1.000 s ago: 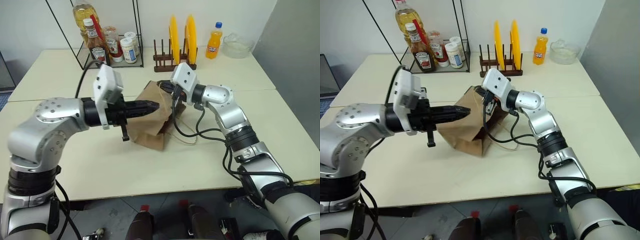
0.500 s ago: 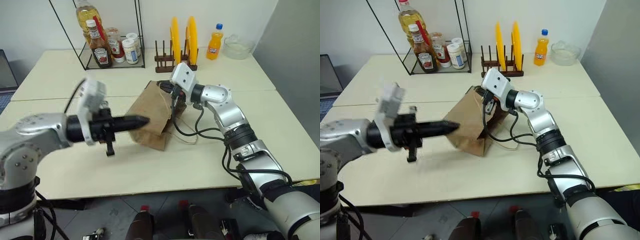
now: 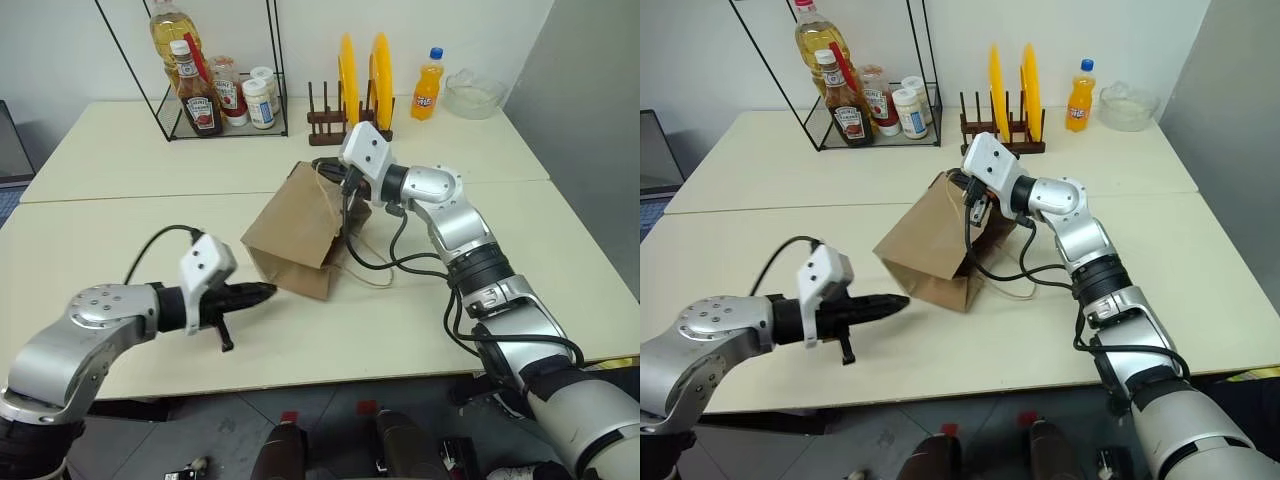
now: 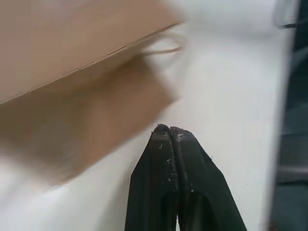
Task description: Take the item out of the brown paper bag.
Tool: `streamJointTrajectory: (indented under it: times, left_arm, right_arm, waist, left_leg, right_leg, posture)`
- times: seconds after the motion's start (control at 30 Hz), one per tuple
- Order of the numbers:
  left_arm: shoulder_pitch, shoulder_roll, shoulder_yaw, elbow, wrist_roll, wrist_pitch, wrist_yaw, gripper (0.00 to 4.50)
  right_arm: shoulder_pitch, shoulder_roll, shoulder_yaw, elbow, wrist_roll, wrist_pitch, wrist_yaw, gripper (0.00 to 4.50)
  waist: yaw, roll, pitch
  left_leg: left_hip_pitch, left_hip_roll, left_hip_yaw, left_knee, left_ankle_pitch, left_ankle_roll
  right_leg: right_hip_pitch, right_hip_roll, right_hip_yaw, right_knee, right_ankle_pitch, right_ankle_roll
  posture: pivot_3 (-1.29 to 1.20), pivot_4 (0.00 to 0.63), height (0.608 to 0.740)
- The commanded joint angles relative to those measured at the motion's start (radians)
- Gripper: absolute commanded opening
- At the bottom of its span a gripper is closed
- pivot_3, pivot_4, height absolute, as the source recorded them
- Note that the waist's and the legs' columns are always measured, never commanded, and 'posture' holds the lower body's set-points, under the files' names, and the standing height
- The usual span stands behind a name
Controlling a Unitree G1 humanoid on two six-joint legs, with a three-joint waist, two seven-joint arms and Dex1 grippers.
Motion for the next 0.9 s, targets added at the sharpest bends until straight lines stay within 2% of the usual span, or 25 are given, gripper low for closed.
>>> streamJointTrajectory:
  times: [0.03,0.2,0.3,0.6,0.9]
  left_arm:
    - [-0.028,-0.026,0.024,0.052,0.048,-0.072,0.022,0.03]
    - [-0.117,-0.145,-0.045,0.15,0.136,-0.145,0.099,0.03]
    - [-0.155,-0.183,-0.054,0.216,0.196,-0.196,0.134,0.03]
    - [-0.258,-0.186,-0.043,0.404,0.318,-0.284,0.196,0.03]
    - [-0.269,-0.196,-0.051,0.422,0.33,-0.302,0.184,0.03]
  right_arm:
    - [-0.012,-0.006,-0.019,-0.043,0.008,-0.012,0.001,0.0]
    - [-0.01,-0.006,-0.017,-0.047,0.008,-0.01,0.002,0.0]
    - [-0.006,-0.008,-0.015,-0.057,0.008,-0.006,0.005,0.0]
    - [0.005,-0.014,-0.01,-0.084,0.006,0.006,0.01,0.0]
    - [0.048,-0.033,-0.007,-0.191,0.023,0.058,0.047,0.0]
  waist:
    - [0.0,0.0,0.0]
    - [0.005,0.0,0.0]
    - [0.005,0.0,0.0]
    - [0.009,0.0,0.0]
    - [0.009,0.0,0.0]
  left_leg:
    - [0.0,0.0,0.0,0.0,0.0,0.0]
    - [-0.001,0.0,0.0,0.001,0.0,0.0]
    - [-0.001,0.0,0.0,0.001,0.0,0.0]
    - [0.0,0.0,-0.001,0.002,0.0,0.0]
    - [-0.001,0.0,-0.001,0.002,0.0,0.0]
  right_leg:
    - [0.0,0.0,0.0,0.0,0.0,0.0]
    - [0.0,-0.001,0.0,0.0,0.0,0.0]
    - [0.0,-0.001,0.0,0.001,0.0,0.0]
    - [0.0,-0.001,-0.001,0.004,0.0,0.0]
    - [-0.001,-0.002,-0.001,0.004,0.0,0.0]
  posture:
    - [0.0,0.15,0.74]
    - [0.0,0.15,0.74]
    - [0.0,0.15,0.74]
    - [0.0,0.15,0.74]
    - [0.0,0.15,0.74]
